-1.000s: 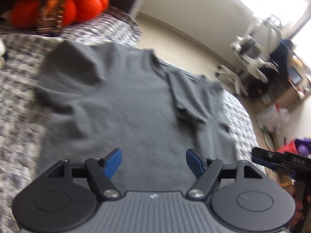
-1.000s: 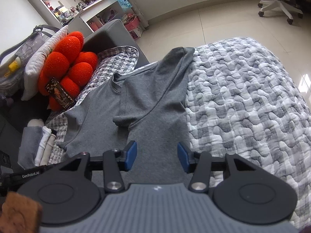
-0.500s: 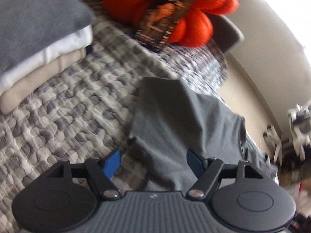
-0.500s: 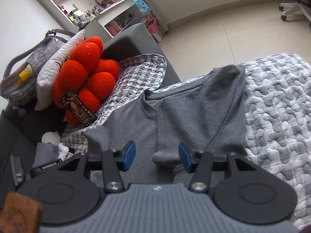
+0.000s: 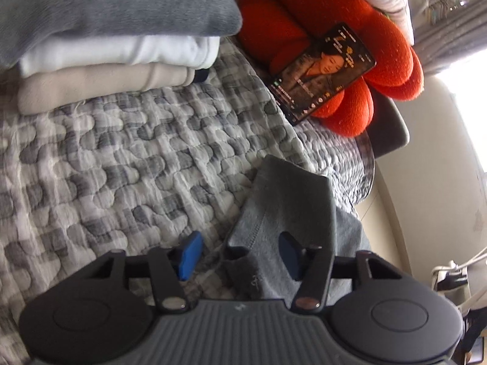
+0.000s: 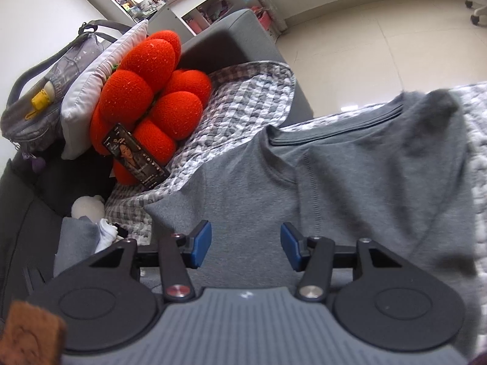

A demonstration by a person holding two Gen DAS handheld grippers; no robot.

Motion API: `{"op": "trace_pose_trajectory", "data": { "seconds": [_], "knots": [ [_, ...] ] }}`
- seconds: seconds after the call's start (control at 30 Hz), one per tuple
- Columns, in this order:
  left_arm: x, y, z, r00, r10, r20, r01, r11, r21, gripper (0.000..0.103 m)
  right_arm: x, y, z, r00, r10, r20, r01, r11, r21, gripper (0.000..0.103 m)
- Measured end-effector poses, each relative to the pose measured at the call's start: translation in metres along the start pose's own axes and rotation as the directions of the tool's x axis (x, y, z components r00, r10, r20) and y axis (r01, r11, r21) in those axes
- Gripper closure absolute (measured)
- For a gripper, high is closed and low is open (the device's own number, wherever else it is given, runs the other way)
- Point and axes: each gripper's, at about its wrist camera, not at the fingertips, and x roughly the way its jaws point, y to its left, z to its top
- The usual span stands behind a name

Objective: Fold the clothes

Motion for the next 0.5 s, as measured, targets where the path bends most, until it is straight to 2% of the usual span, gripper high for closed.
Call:
{"op": "trace_pose_trajectory", "data": {
  "seconds": [0.07,0.13,0.17,0.23,0.33,0.5],
  "knots": [
    [-0.001,0.003,-0.002,1.000,0.001,0.019,-0.001,1.000,-0.027,0.062,0.013,0.004,0.001,1.000,0.025,-0.014,-0.025,1.000,0.013,0.048],
    [-0.003,0.007,-0.004,0.999,0.000,0.038,0.003,0.998,-0.056,0.077,0.026,0.011,0.002,0.999,0.043,-0.027,-0.043,0.999,0.010,0.048],
    [-0.004,0.009,-0.004,0.999,-0.007,0.044,0.010,0.998,-0.066,0.080,0.033,0.016,0.004,0.998,0.050,-0.033,-0.050,0.999,0.005,0.048],
    [-0.006,0.013,-0.004,0.998,-0.020,0.054,0.024,0.996,-0.082,0.096,0.046,0.025,0.005,0.997,0.063,-0.042,-0.064,0.998,-0.009,0.048],
    [-0.011,0.011,-0.006,0.996,-0.047,0.073,0.052,0.996,-0.069,0.101,0.064,0.039,0.008,0.995,0.085,-0.057,-0.086,0.996,-0.029,0.047],
    [-0.019,0.003,-0.009,0.990,-0.094,0.110,0.097,0.995,-0.024,0.101,0.085,0.051,0.007,0.990,0.111,-0.082,-0.115,0.993,-0.041,0.047]
  ]
}}
